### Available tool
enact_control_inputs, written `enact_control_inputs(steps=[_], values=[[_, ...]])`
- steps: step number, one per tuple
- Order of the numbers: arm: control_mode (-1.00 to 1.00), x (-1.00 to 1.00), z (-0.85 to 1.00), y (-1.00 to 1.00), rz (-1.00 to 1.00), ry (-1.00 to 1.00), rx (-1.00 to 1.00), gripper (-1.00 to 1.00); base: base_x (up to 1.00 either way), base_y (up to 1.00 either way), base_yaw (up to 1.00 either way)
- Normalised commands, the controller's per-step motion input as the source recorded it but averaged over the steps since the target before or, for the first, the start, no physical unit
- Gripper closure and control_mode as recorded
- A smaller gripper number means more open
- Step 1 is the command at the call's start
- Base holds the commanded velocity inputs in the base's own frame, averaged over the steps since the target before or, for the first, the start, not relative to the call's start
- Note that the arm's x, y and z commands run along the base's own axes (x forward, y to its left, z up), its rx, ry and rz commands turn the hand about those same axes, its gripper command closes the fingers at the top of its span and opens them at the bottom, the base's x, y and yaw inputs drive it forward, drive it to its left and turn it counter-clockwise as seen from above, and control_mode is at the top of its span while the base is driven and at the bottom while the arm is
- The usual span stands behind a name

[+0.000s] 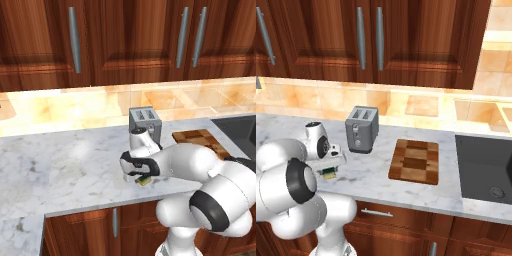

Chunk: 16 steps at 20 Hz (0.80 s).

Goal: Pick up the sponge from the counter and clean the cutting board by briefly scrubbing or pressing down on the cutting board. Once finished, release the sponge.

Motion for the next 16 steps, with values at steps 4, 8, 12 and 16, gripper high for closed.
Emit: enact_control_inputs(steps=[4, 8, 12, 16], values=[[-1.0, -0.48, 0.38, 0.0, 0.0, -0.22, 0.0, 1.0, 0.0, 0.0, 0.0], [-1.0, -0.29, 0.47, -0.02, 0.0, -0.09, 0.0, 1.0, 0.0, 0.0, 0.0], [-1.0, -0.15, 0.51, -0.05, 0.0, 0.01, 0.0, 1.0, 0.0, 0.0, 0.0], [-1.0, -0.04, 0.6, -0.14, 0.0, 0.11, 0.0, 1.0, 0.0, 0.0, 0.0]])
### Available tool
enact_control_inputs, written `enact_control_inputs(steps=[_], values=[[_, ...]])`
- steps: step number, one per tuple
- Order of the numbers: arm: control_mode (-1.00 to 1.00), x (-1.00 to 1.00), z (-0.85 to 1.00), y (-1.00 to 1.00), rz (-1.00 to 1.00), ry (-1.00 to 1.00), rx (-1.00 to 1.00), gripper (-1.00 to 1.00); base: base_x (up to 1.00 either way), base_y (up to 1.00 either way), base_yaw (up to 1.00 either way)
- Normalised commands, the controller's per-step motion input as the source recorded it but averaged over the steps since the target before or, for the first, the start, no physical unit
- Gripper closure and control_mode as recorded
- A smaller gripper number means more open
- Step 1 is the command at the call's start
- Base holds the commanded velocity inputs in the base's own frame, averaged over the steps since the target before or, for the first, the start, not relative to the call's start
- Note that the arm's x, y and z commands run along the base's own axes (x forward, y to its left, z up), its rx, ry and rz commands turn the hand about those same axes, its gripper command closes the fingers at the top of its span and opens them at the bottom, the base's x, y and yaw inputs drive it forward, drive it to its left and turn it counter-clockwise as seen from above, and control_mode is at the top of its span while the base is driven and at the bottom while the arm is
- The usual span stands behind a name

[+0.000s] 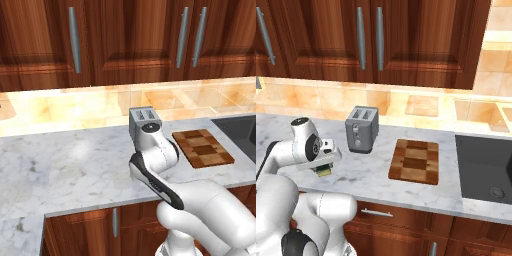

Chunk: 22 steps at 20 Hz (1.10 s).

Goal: Pick up the sponge from the counter and clean the cutting board by briefly scrubbing or pressing down on the cutting board. Once finished, release the sponge.

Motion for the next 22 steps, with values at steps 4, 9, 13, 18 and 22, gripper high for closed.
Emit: enact_control_inputs(steps=[4, 9, 13, 18, 22], values=[[-1.0, -0.02, 0.51, -0.35, -0.01, 0.22, 0.0, 1.0, 0.0, 0.0, 0.0], [-1.0, 0.0, 0.5, -0.42, -0.08, 0.29, 0.01, 1.0, 0.0, 0.0, 0.0], [-1.0, 0.0, 0.33, -0.67, -0.09, 0.28, 0.04, 1.0, 0.0, 0.0, 0.0], [-1.0, 0.0, 0.02, -0.88, -0.09, 0.05, 0.08, 1.0, 0.0, 0.0, 0.0], [-1.0, -0.01, 0.0, -0.81, -0.07, -0.01, 0.07, 1.0, 0.0, 0.0, 0.0]])
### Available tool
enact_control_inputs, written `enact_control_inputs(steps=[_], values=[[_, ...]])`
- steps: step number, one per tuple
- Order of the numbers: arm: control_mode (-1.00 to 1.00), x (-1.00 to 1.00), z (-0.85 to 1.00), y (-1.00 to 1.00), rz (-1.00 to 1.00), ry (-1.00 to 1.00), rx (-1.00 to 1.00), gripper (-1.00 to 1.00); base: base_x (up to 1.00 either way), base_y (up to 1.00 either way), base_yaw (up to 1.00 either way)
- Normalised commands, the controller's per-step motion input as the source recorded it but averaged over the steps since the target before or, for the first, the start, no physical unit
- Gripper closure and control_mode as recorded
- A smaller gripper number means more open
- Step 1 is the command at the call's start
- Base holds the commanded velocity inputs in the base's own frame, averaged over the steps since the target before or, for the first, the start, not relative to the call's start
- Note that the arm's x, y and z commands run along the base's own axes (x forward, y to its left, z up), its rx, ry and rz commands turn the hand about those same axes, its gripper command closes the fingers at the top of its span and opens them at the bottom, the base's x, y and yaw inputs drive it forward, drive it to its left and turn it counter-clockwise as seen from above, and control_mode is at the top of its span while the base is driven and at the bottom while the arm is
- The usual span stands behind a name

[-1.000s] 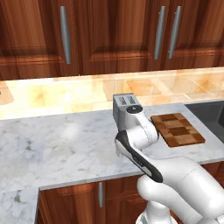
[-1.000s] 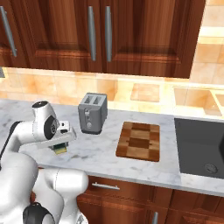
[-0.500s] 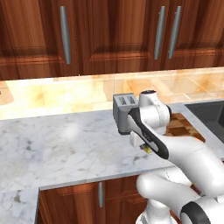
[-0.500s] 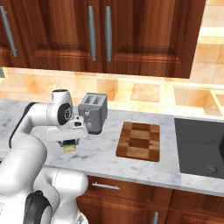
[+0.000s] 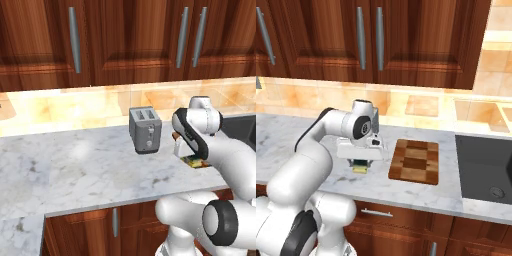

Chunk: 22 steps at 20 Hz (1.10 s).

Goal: Pick up the sponge from the counter and clean the cutting board by briefly scrubbing or pressing down on the cutting board. Once finished, release the sponge.

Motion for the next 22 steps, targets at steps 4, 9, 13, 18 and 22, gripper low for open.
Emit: enact_control_inputs(steps=[4, 9, 13, 18, 22], values=[[-1.0, -0.17, -0.03, -0.28, -0.06, -0.04, 0.02, 1.0, 0.0, 0.0, 0.0], [-1.0, -0.01, 0.0, -0.45, 0.02, -0.07, 0.03, 1.0, 0.0, 0.0, 0.0], [-1.0, 0.0, 0.0, -0.59, 0.29, -0.15, 0.0, 1.0, 0.0, 0.0, 0.0], [-1.0, 0.02, 0.0, -0.52, 0.46, -0.07, 0.0, 1.0, 0.0, 0.0, 0.0], [-1.0, 0.26, -0.01, -0.27, 0.53, 0.0, 0.0, 1.0, 0.0, 0.0, 0.0]])
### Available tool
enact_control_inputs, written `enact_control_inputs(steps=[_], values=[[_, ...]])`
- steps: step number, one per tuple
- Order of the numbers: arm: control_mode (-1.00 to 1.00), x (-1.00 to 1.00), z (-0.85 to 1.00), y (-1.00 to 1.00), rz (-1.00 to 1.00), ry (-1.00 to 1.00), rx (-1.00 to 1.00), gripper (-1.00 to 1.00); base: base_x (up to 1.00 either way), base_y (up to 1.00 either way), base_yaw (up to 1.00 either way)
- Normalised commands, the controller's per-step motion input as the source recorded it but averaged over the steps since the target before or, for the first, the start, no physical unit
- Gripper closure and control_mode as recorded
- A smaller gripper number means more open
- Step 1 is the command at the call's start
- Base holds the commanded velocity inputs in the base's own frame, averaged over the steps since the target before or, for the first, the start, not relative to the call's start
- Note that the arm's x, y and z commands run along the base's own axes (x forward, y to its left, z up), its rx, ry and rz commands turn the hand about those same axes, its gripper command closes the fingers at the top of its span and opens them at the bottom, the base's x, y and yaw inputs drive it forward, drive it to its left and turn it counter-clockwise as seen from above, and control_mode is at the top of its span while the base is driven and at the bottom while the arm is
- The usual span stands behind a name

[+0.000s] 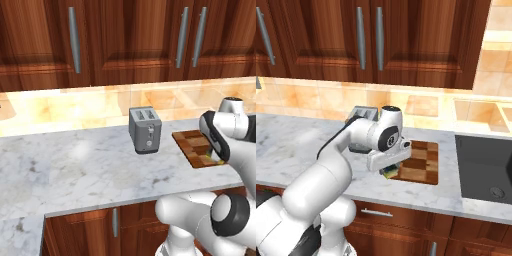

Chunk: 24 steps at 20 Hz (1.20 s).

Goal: Pick up the sponge from the counter and clean the cutting board by briefly scrubbing or pressing down on the cutting board. Once finished, release the sponge.

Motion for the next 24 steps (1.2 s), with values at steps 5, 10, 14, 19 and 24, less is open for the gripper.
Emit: enact_control_inputs(steps=[5, 10, 14, 19, 24], values=[[-1.0, 0.46, -0.11, -0.19, 0.55, 0.0, 0.0, 1.0, 0.0, 0.0, 0.0], [-1.0, 0.47, -0.13, -0.12, 0.56, -0.04, 0.02, 1.0, 0.0, 0.0, 0.0], [-1.0, 0.17, -0.23, -0.03, 0.48, -0.05, 0.01, 1.0, 0.0, 0.0, 0.0], [-1.0, 0.0, -0.27, 0.03, 0.3, -0.04, 0.01, 1.0, 0.0, 0.0, 0.0], [-1.0, 0.01, -0.25, 0.25, 0.01, 0.0, 0.0, 1.0, 0.0, 0.0, 0.0]])
